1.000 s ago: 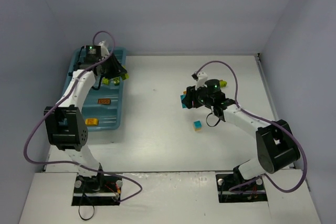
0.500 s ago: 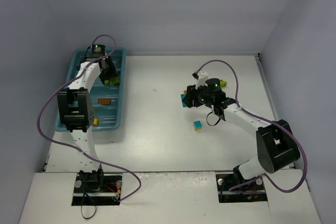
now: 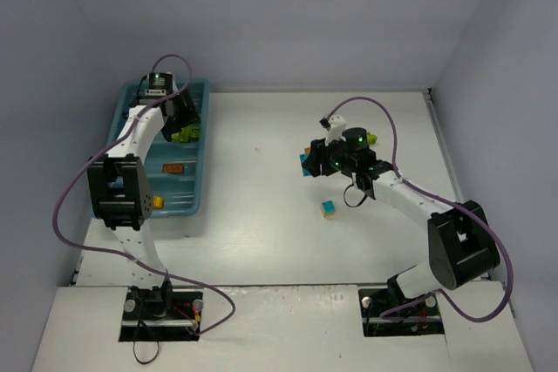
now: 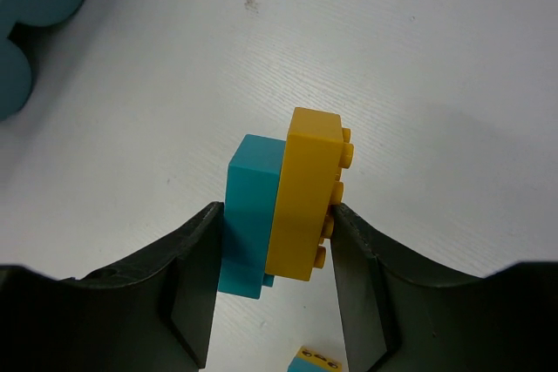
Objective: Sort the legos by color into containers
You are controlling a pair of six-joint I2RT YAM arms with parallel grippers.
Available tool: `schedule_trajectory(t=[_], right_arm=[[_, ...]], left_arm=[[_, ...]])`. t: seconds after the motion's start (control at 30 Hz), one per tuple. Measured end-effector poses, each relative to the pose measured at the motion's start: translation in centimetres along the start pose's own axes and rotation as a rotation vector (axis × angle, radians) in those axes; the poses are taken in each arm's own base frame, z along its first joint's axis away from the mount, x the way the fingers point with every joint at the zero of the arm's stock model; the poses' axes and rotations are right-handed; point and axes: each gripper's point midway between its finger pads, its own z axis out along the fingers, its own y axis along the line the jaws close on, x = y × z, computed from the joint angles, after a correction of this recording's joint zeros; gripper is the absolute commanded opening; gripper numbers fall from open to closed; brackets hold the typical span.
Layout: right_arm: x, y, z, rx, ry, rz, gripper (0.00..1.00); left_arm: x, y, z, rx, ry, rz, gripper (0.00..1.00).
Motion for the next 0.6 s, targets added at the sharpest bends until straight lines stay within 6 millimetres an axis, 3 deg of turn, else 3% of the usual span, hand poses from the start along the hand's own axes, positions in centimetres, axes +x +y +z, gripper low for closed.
schedule_trajectory(t=[0.1, 0.2, 0.3, 0.37, 0.5, 0.6], right_arm=[[-1.4, 0.5, -0.2, -0.015, -0.033, -0.008, 0.00], [-2.9, 1.0, -0.5, -0.035, -0.063, -0.016, 0.00], [-3.9, 1.4, -0.5, -0.047, -0.085, -0.014, 0.00], [-4.5, 1.6, -0.6, -0.049, -0.096, -0.001, 0.00], [-6.3, 1.8, -0.5, -0.044, -0.118, 0.046, 0.00], [-8.1, 1.7, -0.2, -0.025, -0.137, 0.097, 0.00]], left_arm=[[1.1, -4.1, -3.4, 0.141, -0.011, 0.043, 0.60], [3.0, -10.8, -7.0, 0.344, -0.021, 0.121, 0.60], [6.5, -17.4, -9.8, 0.552, 0.016, 0.193, 0.60], [9.6, -20.6, -10.7, 0.662, 0.066, 0.231, 0.60], [15.6, -22.7, -11.0, 0.742, 0.198, 0.279, 0.61], [17.0, -22.3, -10.5, 0.740, 0.231, 0.281, 0.61]])
